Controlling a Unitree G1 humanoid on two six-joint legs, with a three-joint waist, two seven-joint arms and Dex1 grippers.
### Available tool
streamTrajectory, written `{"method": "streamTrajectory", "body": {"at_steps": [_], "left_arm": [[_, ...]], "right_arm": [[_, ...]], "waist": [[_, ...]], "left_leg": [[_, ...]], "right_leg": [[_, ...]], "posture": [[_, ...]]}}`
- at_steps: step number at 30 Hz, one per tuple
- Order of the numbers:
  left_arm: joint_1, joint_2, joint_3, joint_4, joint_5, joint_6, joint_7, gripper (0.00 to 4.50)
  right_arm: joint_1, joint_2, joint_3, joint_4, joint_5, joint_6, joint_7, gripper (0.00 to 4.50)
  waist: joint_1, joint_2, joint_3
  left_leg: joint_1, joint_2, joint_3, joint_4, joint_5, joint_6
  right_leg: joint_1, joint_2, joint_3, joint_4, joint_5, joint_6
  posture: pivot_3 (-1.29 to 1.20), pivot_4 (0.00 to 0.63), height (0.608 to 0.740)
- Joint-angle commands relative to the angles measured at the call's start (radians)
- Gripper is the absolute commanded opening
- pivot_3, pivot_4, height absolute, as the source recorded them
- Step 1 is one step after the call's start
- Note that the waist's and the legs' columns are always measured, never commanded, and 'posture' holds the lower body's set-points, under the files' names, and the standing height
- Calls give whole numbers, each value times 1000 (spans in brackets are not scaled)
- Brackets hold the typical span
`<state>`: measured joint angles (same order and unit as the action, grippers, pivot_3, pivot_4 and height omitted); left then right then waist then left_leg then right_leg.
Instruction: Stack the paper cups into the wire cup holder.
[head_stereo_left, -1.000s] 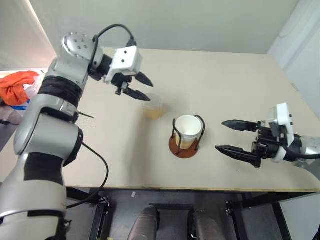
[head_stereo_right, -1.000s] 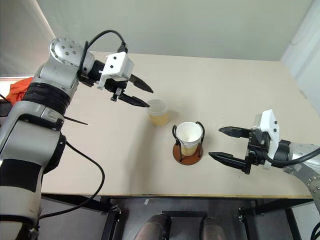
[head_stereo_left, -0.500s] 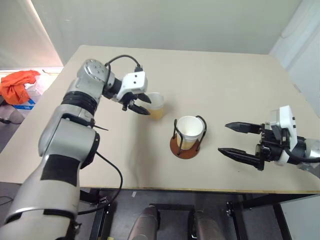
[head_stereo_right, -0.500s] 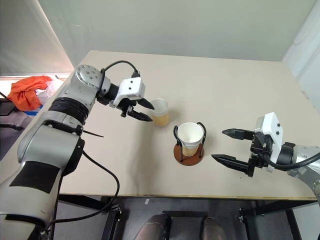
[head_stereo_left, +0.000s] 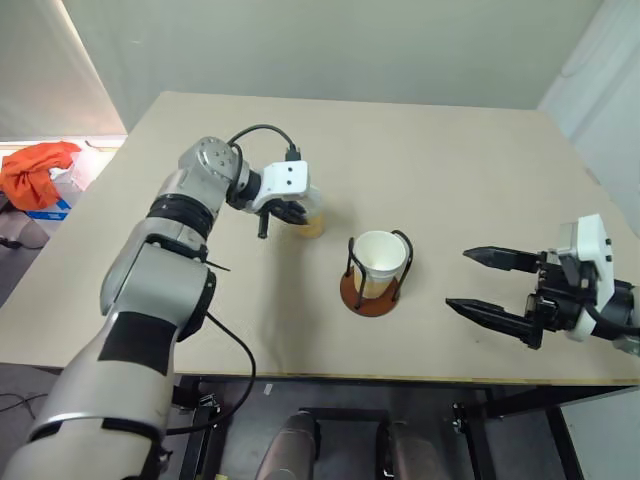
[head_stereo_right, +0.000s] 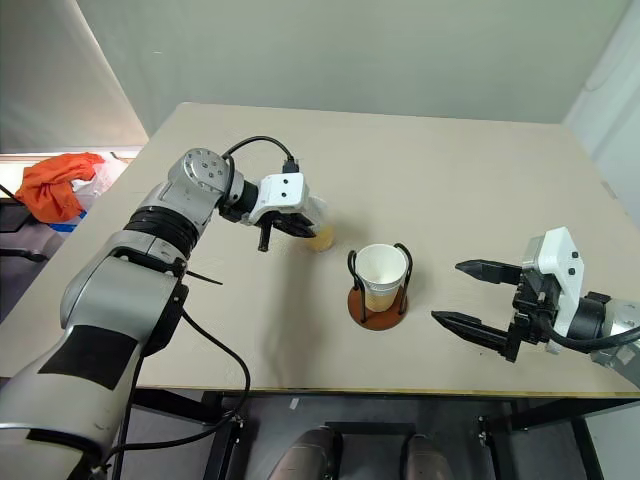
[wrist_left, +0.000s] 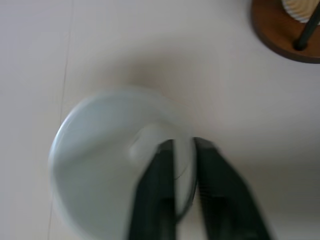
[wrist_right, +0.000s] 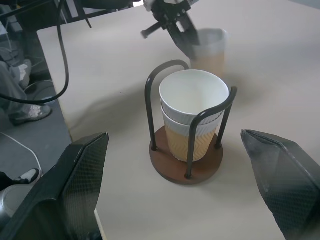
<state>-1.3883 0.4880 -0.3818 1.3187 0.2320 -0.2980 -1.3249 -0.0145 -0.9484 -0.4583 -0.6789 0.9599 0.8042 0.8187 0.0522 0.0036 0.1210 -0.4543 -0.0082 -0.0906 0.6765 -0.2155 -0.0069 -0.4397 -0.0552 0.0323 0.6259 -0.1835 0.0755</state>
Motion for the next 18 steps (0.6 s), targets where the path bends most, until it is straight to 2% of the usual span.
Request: {"method": "streamTrajectory", "body": {"at_steps": [1,8,11,13,18], "left_arm": [[-27,13,45,-6,-9,-2,-80,20],[-79,56,104,-57,-86,-47,-275,20],[-130,85,44,-158,-260,-39,-290,20],[-144,130,-53,-309,-441,-8,-290,20],[-130,250,-291,-624,-792,52,-290,20]], "right_arm": [[-19,-13,-16,-18,14,-9,-15,4500],[-44,-13,7,11,-4,-21,-3,4500],[-42,-21,-3,33,-19,-29,11,4500],[-45,-26,-3,44,-28,-38,18,4500],[-52,-25,2,44,-37,-43,15,4500]], "waist": [[0,0,0],[0,0,0],[3,-1,0],[3,-1,0],[-1,1,-1]], "left_leg": [[0,0,0,0,0,0],[0,0,0,1,0,1],[-2,0,-2,1,-1,2],[-3,0,-3,2,-5,8],[0,0,2,3,-7,5]], "right_leg": [[0,0,0,0,0,0],[0,0,0,0,0,0],[0,0,0,0,0,0],[-1,-1,0,0,0,1],[0,-2,1,0,0,2]], "posture": [[0,150,740],[0,150,740],[0,150,740],[0,150,740],[0,150,740]]}}
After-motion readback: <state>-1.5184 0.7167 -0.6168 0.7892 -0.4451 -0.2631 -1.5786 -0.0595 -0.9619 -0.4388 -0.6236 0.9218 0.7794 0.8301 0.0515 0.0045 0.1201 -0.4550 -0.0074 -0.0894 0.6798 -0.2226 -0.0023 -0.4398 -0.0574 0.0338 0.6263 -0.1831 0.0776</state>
